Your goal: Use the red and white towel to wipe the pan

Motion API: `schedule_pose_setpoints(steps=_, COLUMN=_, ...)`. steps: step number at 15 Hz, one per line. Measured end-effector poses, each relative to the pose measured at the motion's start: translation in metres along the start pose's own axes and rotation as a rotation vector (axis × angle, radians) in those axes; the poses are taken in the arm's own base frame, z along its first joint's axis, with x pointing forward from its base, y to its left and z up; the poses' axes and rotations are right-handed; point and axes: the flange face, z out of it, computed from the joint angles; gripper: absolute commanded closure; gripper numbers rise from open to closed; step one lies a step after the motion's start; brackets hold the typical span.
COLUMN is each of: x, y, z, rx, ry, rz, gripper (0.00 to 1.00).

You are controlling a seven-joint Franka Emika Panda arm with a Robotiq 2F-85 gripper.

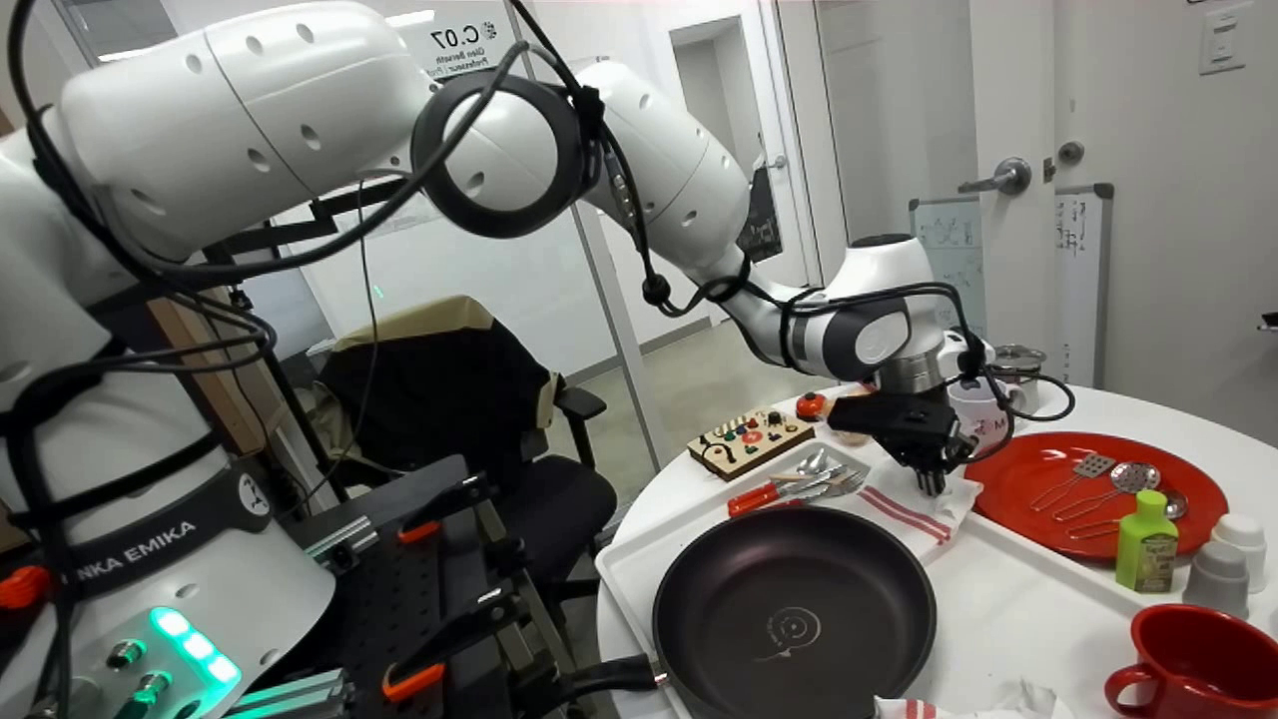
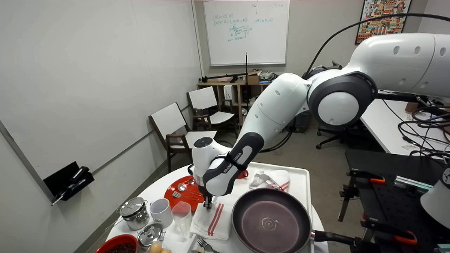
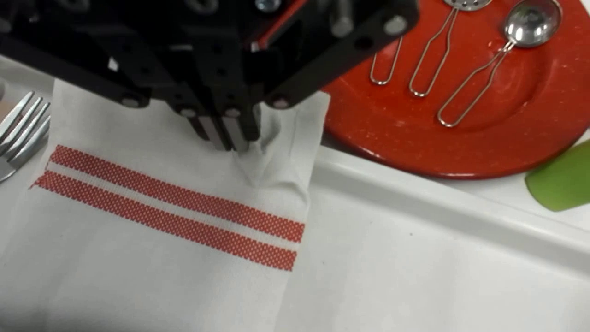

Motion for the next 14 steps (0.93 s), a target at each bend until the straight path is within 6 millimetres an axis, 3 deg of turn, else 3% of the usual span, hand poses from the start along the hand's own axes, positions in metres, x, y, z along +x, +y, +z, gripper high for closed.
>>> schedule_pose_setpoints(steps=8, x=-0.015, y=0.003, z=-0.031, rx=-0.032, ry=0.086, rz=-0.002, gripper=0.99)
schedule_pose_setpoints(steps=14, x=-0.040, y=0.012, z=-0.077, rx=-0.090, ry=0.149, rz=-0.022, gripper=0.99)
